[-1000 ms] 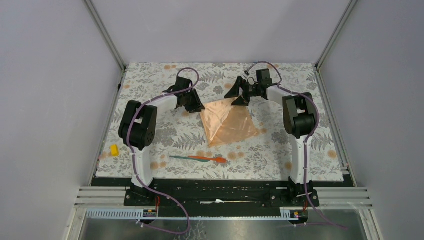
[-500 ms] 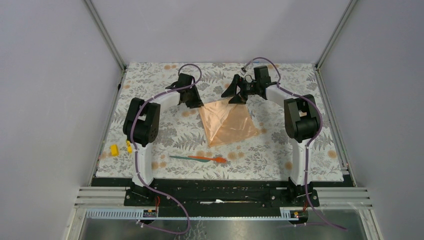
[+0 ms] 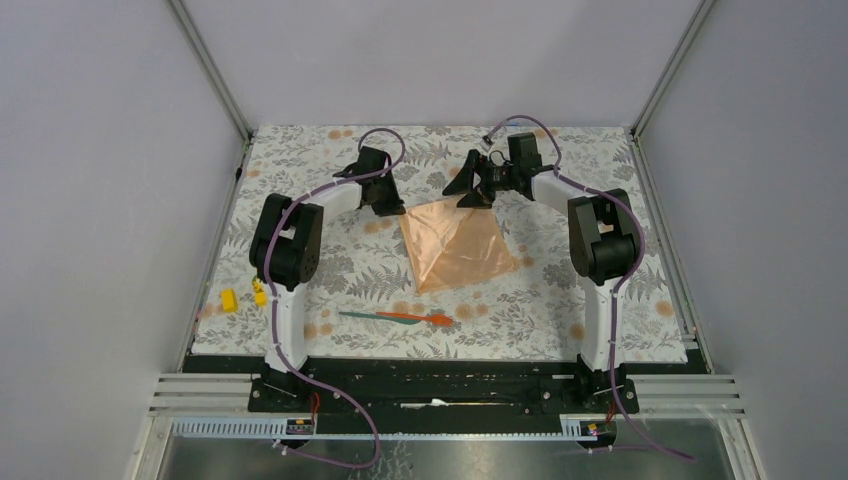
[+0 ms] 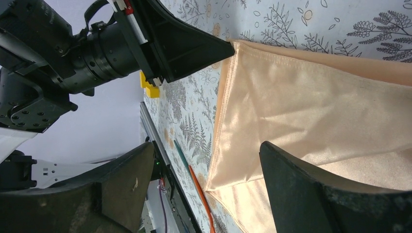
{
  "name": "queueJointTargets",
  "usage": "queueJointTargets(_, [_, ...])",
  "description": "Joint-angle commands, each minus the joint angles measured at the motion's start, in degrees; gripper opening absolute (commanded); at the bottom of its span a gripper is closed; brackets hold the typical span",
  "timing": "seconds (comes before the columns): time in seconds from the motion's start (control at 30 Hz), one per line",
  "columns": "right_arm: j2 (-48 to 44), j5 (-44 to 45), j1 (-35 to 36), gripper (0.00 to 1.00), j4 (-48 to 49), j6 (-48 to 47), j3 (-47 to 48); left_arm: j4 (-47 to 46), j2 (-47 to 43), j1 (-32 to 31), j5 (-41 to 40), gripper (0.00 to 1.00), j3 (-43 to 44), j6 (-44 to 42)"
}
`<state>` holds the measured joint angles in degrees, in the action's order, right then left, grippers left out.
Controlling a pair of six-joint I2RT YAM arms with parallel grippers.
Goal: Fold the napkin into a case and place the utensils inside
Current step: Smooth out the top corner of the smaller-rectangle-folded napkin at the center of the board.
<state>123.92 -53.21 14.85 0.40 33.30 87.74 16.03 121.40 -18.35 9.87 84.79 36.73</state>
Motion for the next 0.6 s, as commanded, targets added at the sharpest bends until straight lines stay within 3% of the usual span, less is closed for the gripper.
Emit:
queueJointTargets(0.0, [-0.72, -0.72, 0.45, 0.86, 1.62, -0.43, -0.98, -0.74, -0.6, -0.27, -0.48, 0.06, 3.12, -1.03])
queueJointTargets(0.07, [-1.28, -0.43, 1.19, 0.86, 1.61, -0.57, -1.8, -0.74, -2.07, -0.28, -0.75, 0.0, 2.74, -0.97])
queueJointTargets(0.37, [-0.35, -0.86, 7.19, 0.86, 3.42, 0.35, -4.22, -2.89, -9.84, -0.28, -1.36, 0.0, -4.0, 0.18])
queueJointTargets(0.57, [-0.27, -2.39, 9.28, 0.86, 7.64, 3.07, -7.19, -3.3, -9.55, -0.04, -2.14, 0.0, -6.81, 0.18])
